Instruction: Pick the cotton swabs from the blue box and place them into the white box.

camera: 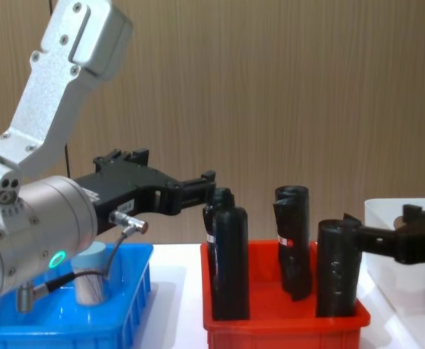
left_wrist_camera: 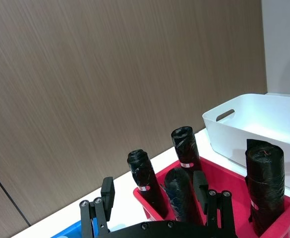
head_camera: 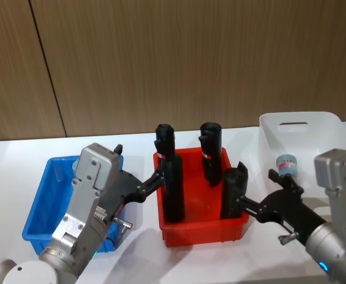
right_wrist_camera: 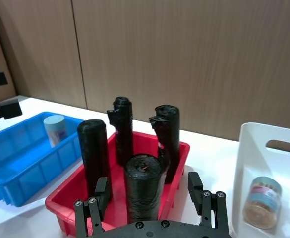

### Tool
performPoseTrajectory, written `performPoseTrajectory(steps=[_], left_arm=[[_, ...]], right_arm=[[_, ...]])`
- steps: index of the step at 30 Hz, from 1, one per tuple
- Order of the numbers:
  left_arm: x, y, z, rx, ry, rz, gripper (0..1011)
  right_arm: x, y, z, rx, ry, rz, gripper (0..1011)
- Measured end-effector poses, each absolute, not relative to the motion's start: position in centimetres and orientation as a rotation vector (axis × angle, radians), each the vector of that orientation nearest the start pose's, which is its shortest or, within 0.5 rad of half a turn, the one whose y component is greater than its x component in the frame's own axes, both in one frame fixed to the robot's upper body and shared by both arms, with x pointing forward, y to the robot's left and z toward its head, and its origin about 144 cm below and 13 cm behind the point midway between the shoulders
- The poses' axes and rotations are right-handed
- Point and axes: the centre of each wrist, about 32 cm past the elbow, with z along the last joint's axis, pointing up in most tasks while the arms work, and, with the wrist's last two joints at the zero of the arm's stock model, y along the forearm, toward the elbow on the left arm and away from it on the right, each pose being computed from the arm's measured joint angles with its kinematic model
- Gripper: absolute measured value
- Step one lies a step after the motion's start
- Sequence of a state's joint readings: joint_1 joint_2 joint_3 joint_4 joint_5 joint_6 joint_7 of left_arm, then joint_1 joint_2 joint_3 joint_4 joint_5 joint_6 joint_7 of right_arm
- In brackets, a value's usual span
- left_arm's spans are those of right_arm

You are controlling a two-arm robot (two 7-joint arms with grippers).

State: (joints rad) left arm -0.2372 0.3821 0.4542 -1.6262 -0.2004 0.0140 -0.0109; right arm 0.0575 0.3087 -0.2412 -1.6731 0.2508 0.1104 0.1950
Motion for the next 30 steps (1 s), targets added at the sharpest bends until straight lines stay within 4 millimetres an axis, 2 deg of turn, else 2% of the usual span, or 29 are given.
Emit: performPoseTrajectory(steps=[30], left_arm=[[49.2,19.8,120.4,0.061,-0.268,1.124,1004]], right_arm=[[50.8,-21.6,117.0,-0.132,0.002,-1.044,1002]])
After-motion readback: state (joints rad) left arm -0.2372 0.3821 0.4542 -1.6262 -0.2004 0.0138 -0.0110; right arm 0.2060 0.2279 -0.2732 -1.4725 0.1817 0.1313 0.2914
